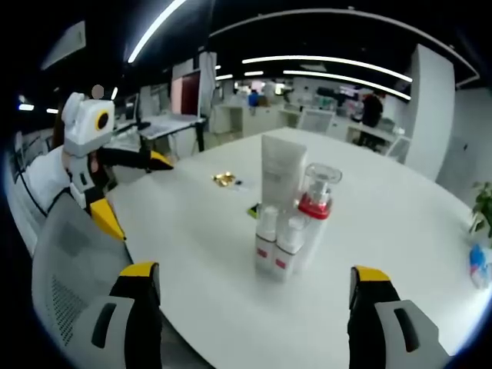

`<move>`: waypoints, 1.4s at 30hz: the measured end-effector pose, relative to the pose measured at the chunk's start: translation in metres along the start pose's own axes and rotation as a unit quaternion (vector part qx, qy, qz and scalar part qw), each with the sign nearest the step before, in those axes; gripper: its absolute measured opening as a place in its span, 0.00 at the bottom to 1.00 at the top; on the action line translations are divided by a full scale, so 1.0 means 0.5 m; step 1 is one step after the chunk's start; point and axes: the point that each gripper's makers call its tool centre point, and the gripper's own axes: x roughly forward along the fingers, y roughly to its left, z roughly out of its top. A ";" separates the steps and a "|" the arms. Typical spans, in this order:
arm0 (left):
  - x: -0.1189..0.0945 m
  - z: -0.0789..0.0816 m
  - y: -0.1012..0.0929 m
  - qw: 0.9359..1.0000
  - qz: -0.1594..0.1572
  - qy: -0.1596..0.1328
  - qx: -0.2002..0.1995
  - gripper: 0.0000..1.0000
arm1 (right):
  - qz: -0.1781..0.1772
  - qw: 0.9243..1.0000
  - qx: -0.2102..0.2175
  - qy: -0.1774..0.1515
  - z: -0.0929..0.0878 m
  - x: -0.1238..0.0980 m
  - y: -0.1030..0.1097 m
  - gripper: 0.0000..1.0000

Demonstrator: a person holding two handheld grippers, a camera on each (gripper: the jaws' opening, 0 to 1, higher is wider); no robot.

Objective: Arrange the skincare products in the storage area until every visible bottle or jar stands upright without overlapping.

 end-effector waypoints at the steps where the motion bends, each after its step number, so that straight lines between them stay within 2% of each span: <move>1: 0.001 -0.001 0.003 1.000 0.001 0.000 -0.002 0.99 | -0.004 1.000 0.002 -0.002 0.001 0.000 -0.003 1.00; 13: 0.001 -0.011 0.012 1.000 0.004 0.004 -0.013 0.99 | -0.001 1.000 -0.004 0.000 0.002 0.003 -0.003 1.00; 28: 0.012 -0.006 0.009 1.000 -0.001 0.005 -0.021 0.99 | 0.001 1.000 -0.006 -0.004 0.013 0.007 -0.005 1.00; 34: 0.019 -0.005 0.013 1.000 -0.005 0.008 -0.022 0.99 | 0.005 1.000 -0.009 -0.007 0.029 0.008 -0.009 1.00; 42: 0.021 0.000 0.028 1.000 -0.005 0.008 -0.025 0.98 | 0.010 1.000 -0.020 -0.020 0.068 0.006 -0.025 1.00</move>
